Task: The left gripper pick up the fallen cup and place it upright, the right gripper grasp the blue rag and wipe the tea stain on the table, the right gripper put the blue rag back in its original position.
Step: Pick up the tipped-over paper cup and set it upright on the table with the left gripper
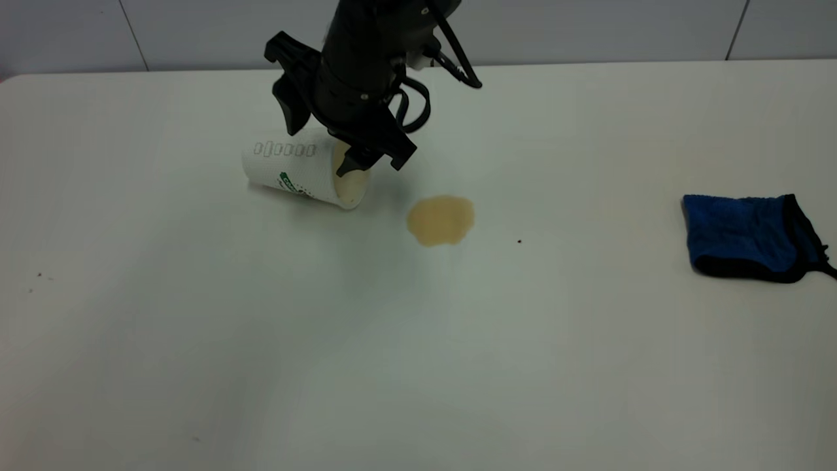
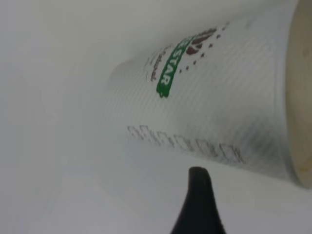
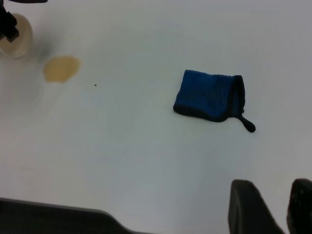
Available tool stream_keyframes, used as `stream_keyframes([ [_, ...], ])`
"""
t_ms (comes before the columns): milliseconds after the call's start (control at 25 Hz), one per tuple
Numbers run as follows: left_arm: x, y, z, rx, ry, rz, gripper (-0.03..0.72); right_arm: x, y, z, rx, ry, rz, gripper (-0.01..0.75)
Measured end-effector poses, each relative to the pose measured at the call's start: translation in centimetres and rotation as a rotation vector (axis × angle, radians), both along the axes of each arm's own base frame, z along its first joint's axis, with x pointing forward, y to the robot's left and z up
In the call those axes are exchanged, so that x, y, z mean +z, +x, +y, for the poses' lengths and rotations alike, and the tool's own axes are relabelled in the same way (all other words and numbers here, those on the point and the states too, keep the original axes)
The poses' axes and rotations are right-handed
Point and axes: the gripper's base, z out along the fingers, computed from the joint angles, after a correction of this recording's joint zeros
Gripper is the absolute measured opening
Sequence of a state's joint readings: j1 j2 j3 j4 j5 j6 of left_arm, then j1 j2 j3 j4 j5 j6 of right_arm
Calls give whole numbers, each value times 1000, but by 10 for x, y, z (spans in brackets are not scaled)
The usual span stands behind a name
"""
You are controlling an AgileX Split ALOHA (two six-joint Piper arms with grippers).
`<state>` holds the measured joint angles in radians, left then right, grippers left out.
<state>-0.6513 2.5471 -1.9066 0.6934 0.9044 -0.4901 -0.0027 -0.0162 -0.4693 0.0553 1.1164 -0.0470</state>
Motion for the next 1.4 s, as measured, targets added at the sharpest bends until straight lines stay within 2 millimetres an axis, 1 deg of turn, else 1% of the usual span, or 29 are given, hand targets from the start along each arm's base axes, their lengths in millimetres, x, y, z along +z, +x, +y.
stream_keyframes([
  [120,-12,8,-4,-16,12,-20,633,0,0,0,0,0,0,238],
  [320,-26,18,-10,-40,21,-55,626,0,0,0,0,0,0,238],
  [440,-28,22,-10,-61,48,-77,604,0,0,0,0,0,0,238],
  [560,-27,24,-8,-75,82,-92,557,0,0,0,0,0,0,238],
  [680,-24,26,-6,-93,129,-118,490,0,0,0,0,0,0,238],
  [840,-23,32,4,-74,144,-121,357,0,0,0,0,0,0,238],
  [1000,-23,38,15,-59,159,-116,163,0,0,0,0,0,0,238],
  [1080,-19,41,19,-78,205,-127,71,0,0,0,0,0,0,238],
  [1160,-13,43,20,-85,237,-125,33,0,0,0,0,0,0,238],
  [1240,-4,44,19,-91,245,-108,20,0,0,0,0,0,0,238],
  [1320,10,44,16,-85,208,-77,13,0,0,0,0,0,0,238],
  [1400,40,44,11,-94,136,-57,11,0,0,0,0,0,0,238],
])
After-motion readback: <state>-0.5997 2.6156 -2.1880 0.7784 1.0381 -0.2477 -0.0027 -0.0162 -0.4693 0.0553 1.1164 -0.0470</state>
